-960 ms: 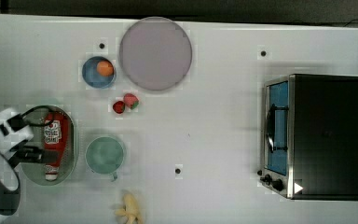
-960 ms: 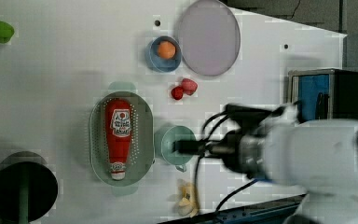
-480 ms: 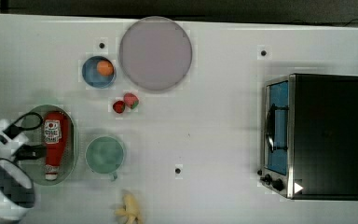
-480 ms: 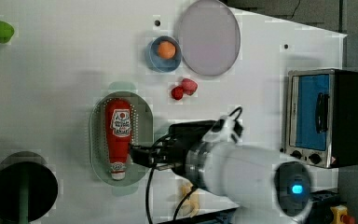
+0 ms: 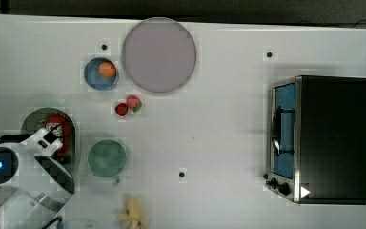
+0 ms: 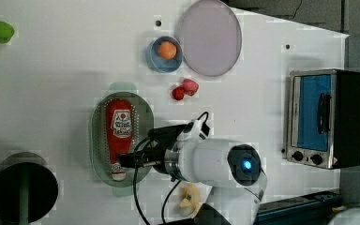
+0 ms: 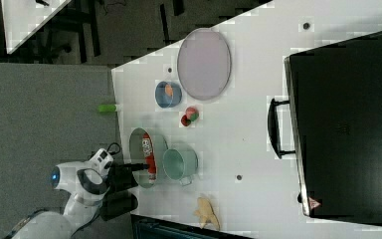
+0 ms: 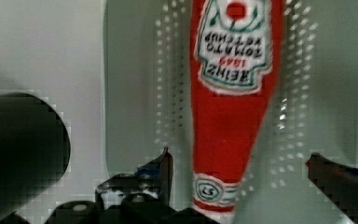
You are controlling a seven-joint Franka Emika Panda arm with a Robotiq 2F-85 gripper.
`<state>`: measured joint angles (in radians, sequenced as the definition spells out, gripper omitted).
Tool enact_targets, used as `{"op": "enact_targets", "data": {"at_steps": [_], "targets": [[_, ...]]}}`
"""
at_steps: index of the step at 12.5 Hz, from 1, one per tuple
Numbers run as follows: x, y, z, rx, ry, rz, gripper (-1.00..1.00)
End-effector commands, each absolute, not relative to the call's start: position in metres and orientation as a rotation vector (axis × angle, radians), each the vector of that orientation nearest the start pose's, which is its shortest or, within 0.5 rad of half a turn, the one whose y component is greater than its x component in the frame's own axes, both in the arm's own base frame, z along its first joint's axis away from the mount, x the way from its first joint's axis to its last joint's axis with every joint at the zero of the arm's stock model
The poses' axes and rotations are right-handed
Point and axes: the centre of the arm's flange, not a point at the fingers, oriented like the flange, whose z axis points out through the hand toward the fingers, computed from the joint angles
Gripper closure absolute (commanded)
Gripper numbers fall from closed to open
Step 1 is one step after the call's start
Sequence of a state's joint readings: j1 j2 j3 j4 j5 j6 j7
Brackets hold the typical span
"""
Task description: Pick ketchup from strainer and place it on the table
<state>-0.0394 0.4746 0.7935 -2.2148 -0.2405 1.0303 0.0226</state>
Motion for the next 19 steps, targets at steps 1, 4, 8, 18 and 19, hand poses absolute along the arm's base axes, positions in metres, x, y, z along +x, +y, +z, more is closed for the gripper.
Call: {"op": "enact_targets", "data": {"at_steps": [1,4,8,18,19], "targets": [[0.418,0.388,0.221,-2.879,0.016,0.086,-1.0],[0.419,0.384,0.19,-2.877,0.048,0.144,-1.0],[0.424,0.388,0.166,-2.892,0.06,0.168,-1.0],[0.441,0.397,0.243,-2.901,0.075,0.011,-0.12],[0.446,0.393,0.266,-2.902,0.12,-0.007,-0.12]]}}
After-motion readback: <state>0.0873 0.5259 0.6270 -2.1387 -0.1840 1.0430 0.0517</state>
